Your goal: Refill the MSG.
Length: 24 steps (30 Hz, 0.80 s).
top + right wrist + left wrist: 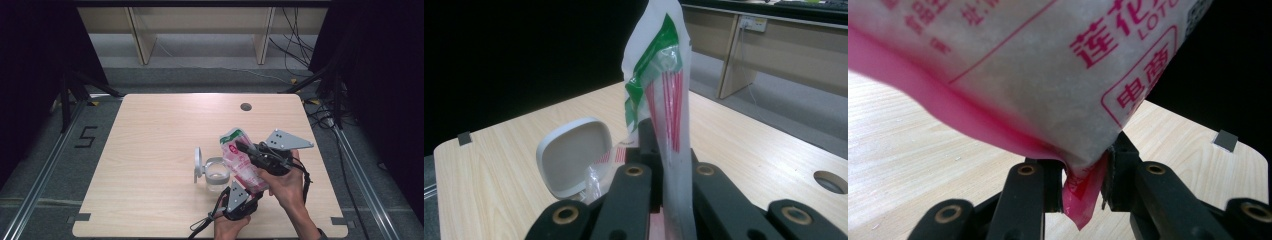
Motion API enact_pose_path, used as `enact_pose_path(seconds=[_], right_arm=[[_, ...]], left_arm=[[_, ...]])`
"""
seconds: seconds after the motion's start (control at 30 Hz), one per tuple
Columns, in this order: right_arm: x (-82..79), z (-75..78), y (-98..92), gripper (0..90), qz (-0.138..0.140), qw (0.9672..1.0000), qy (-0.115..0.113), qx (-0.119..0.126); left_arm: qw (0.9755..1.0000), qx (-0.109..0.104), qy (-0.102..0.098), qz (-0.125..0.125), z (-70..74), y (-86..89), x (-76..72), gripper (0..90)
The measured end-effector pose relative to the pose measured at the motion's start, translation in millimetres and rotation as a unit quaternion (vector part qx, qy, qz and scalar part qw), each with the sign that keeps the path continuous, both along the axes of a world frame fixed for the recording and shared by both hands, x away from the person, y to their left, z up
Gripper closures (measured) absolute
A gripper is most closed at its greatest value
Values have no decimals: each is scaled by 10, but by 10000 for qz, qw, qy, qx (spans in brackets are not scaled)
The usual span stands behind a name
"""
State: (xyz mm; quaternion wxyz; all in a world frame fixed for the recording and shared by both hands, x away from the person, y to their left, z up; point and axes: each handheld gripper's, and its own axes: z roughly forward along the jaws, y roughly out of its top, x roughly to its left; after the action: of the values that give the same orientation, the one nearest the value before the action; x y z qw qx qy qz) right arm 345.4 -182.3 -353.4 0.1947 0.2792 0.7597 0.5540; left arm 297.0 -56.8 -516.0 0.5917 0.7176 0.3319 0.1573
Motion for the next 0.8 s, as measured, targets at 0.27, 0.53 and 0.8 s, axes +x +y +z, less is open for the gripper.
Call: enact_pose_path(seconds=[0.27,0.53,0.8], right_arm=[[17,-7,67,900,44,10000,44,-23],[0,-1,130,900,16,9999,108,-78],[43,11,228,900,-27,9990,-174,-422]], left_arm=[[9999,-133,-33,81,-18,-32,27,736],[9996,-281,-77,32,-26,-57,60,737],[9992,-398,10,50,-6,-72,79,738]])
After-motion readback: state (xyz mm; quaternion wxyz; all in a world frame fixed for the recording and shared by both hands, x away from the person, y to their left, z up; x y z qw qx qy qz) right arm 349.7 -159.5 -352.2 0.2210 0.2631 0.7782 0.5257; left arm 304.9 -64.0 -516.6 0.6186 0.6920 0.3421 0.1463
